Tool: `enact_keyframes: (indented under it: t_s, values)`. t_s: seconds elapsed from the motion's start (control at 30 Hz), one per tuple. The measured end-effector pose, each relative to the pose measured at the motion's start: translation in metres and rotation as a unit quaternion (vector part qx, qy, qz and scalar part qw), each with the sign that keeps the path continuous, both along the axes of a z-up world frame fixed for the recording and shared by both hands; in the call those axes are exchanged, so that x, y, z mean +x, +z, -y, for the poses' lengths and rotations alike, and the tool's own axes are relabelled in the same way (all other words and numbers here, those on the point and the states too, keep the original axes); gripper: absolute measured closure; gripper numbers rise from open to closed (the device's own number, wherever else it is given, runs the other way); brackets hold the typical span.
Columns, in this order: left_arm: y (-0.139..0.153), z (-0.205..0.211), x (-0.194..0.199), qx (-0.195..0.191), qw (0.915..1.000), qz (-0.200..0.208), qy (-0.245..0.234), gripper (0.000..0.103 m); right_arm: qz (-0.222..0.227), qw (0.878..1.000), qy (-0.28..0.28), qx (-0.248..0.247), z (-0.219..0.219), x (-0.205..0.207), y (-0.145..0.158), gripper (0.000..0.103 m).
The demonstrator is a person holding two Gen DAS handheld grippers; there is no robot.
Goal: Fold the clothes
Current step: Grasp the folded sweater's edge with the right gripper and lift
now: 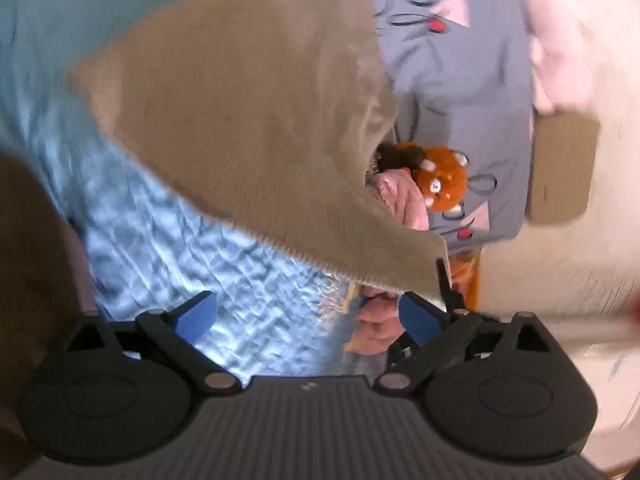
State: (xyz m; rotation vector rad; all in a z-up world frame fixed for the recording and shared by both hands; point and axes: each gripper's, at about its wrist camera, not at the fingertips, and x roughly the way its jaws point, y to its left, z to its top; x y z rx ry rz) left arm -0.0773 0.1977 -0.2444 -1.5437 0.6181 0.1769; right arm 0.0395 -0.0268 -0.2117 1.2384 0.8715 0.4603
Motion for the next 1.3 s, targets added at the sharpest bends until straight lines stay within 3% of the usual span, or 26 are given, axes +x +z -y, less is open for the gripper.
enact_keyframes:
  t_s: [0.17, 0.3, 0.37, 0.5, 0.53, 0.67, 0.77, 0.87, 0.97, 1.1, 1.2, 1.3]
  values:
    - [-0.034, -0.007, 0.019, -0.066, 0.9937, -0.001, 0.090, 0.007, 0.001, 1.000, -0.006, 0.011, 0.007, -0.003, 0.002, 0.092]
    - [-0.038, -0.025, 0.034, -0.034, 0.9867, 0.002, 0.159, 0.019, -0.005, 1.000, -0.020, 0.011, 0.019, -0.007, -0.002, 0.092]
    - [-0.040, -0.038, 0.034, -0.020, 0.9821, -0.003, 0.187, 0.033, -0.010, 1.000, -0.025, 0.009, 0.025, -0.008, -0.007, 0.092]
    - [-0.048, -0.068, 0.026, 0.016, 0.9815, -0.016, 0.190, 0.086, -0.022, 0.999, -0.029, -0.009, 0.032, -0.014, -0.020, 0.092]
    - [-0.049, -0.076, 0.025, 0.027, 0.9823, -0.021, 0.184, 0.093, -0.019, 0.999, -0.024, -0.019, 0.034, -0.017, -0.022, 0.092]
    - [-0.033, -0.090, 0.014, 0.109, 0.9804, -0.045, 0.158, 0.094, 0.029, 0.996, 0.024, -0.079, 0.037, -0.036, -0.013, 0.092]
    - [-0.005, -0.092, 0.011, 0.193, 0.9730, -0.038, 0.120, 0.094, 0.064, 0.988, 0.060, -0.123, 0.039, -0.050, -0.006, 0.093]
    - [0.037, -0.084, 0.003, 0.293, 0.9532, -0.008, 0.076, 0.094, 0.100, 0.976, 0.096, -0.167, 0.041, -0.065, 0.000, 0.096]
    - [0.075, -0.079, -0.016, 0.339, 0.9392, 0.031, 0.043, 0.094, 0.137, 0.959, 0.131, -0.210, 0.045, -0.081, 0.011, 0.098]
    - [0.115, -0.069, -0.059, 0.378, 0.9248, 0.040, 0.000, 0.094, 0.170, 0.941, 0.172, -0.235, 0.063, -0.114, 0.040, 0.098]
    - [0.126, -0.061, -0.098, 0.400, 0.9160, 0.033, -0.017, 0.094, 0.131, 0.936, 0.206, -0.255, 0.071, -0.128, 0.029, 0.097]
    - [0.114, -0.067, -0.114, 0.389, 0.9212, -0.010, -0.017, 0.094, 0.033, 0.930, 0.191, -0.312, 0.076, -0.129, -0.009, 0.095]
